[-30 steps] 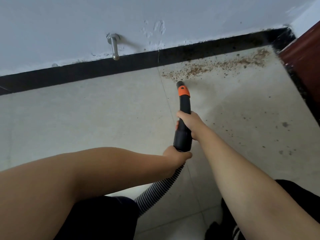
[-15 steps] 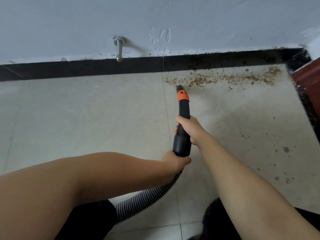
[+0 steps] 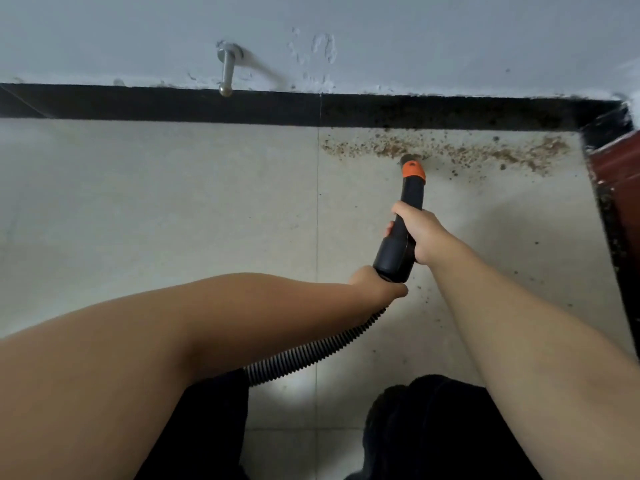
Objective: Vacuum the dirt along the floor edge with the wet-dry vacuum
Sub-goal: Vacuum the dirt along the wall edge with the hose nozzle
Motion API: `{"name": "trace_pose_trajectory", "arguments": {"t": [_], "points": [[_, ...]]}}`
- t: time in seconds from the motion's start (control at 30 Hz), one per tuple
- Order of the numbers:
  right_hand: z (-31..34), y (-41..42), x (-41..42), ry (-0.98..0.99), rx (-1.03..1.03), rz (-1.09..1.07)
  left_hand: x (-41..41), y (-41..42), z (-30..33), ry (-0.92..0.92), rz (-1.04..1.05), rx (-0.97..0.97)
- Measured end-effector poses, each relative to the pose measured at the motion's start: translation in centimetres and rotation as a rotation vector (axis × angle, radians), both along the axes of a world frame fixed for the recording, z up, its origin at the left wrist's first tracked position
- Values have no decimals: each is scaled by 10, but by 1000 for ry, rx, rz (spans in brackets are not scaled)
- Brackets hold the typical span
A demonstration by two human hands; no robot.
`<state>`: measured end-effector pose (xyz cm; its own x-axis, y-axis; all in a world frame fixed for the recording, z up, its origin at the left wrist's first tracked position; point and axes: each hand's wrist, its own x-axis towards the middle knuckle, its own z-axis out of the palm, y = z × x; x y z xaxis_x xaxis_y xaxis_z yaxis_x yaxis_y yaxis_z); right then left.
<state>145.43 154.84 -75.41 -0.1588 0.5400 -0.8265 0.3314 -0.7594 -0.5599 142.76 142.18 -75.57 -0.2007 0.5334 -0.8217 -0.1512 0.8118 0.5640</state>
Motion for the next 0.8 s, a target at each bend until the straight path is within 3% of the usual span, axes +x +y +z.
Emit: {"name": "trace_pose_trajectory", "arguments": {"t": [0.5,0.8], "points": [[-8,-54,-68,44,47,259,-38,-54,-25,15,197,-6],[-6,-28,-57,6,27,51,-49,-28,-20,20,62,26]]}}
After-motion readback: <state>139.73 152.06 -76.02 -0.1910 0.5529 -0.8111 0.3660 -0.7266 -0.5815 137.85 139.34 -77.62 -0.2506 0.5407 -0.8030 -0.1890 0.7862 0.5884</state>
